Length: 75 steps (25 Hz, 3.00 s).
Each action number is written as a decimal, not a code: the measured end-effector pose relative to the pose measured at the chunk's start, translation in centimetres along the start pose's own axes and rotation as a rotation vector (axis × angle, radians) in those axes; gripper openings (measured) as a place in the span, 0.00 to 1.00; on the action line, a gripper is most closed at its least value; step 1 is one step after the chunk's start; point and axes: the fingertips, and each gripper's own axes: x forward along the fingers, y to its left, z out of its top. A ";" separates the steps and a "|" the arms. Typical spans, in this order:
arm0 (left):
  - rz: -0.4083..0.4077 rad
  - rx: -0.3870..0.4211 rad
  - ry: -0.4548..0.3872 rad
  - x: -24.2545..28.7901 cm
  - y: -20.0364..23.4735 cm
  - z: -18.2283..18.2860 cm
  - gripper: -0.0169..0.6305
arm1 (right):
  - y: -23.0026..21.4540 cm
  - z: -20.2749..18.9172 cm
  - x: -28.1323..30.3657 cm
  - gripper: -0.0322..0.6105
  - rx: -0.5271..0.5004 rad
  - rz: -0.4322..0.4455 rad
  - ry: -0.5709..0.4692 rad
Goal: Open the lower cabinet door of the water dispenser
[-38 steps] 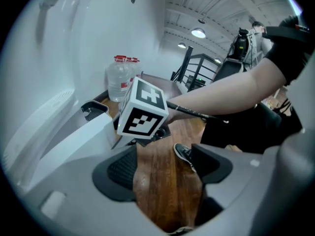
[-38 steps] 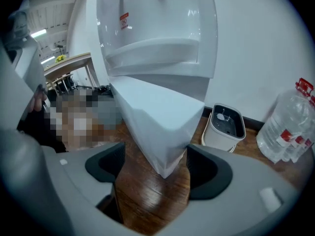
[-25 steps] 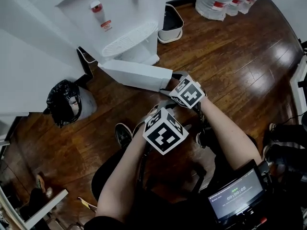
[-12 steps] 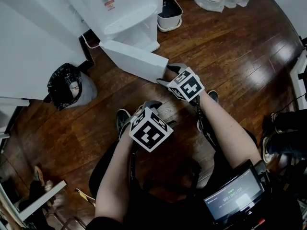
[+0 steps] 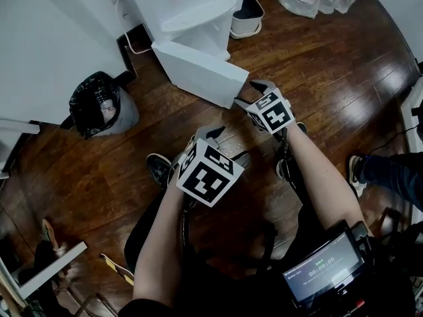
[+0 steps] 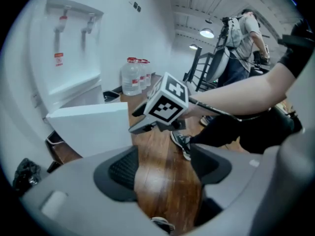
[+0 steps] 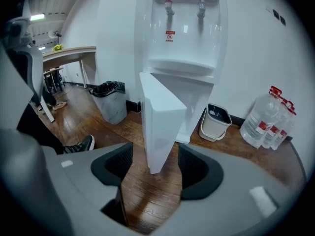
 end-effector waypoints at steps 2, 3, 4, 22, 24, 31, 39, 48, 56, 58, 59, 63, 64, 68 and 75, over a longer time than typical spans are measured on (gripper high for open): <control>0.080 -0.038 -0.021 -0.3 2.7 -0.1 0.55 | -0.3 0.0 0.6 0.51 0.007 0.007 0.016; 0.125 -0.061 -0.041 -0.6 4.2 0.1 0.54 | -0.5 0.1 0.9 0.51 0.004 0.003 0.023; 0.163 -0.090 -0.067 -1.1 5.5 0.4 0.53 | -0.7 0.3 1.2 0.51 -0.004 -0.003 0.028; 0.374 -0.368 -0.223 -8.0 13.4 -0.4 0.50 | 7.1 0.4 1.7 0.35 -0.155 0.193 0.023; 0.409 -0.376 -0.207 -9.1 14.6 -1.8 0.50 | 8.3 0.3 1.7 0.35 -0.172 0.224 0.025; 0.487 -0.513 -0.299 -13.4 17.8 -4.2 0.50 | 14.6 1.1 1.6 0.31 -0.244 0.340 0.029; 0.504 -0.542 -0.323 -15.7 19.2 -5.9 0.50 | 19.4 3.1 2.8 0.25 -0.253 0.416 -0.009; 0.576 -0.628 -0.427 -18.3 21.0 -7.1 0.48 | 22.7 4.7 4.2 0.23 -0.245 0.440 -0.039; 0.702 -0.722 -0.522 -21.2 23.1 -8.1 0.45 | 25.2 6.6 5.3 0.22 -0.230 0.451 -0.069; 0.707 -0.731 -0.540 -21.4 23.3 -8.0 0.44 | 25.7 7.0 5.7 0.22 -0.226 0.454 -0.078; 0.705 -0.734 -0.546 -21.4 23.4 -7.9 0.44 | 25.9 7.2 5.8 0.21 -0.224 0.455 -0.082; 0.706 -0.691 -0.516 -21.1 23.3 -7.7 0.43 | 27.0 8.2 6.3 0.21 -0.237 0.461 -0.094; 0.709 -0.675 -0.506 -21.1 23.3 -7.6 0.43 | 27.4 8.6 6.4 0.21 -0.248 0.460 -0.100; 0.714 -0.678 -0.508 -21.3 23.6 -7.7 0.43 | 28.8 9.8 7.0 0.18 -0.265 0.462 -0.120; 0.691 -0.661 -0.492 -20.6 24.2 -7.0 0.42 | 30.9 11.3 7.9 0.09 -0.267 0.491 -0.153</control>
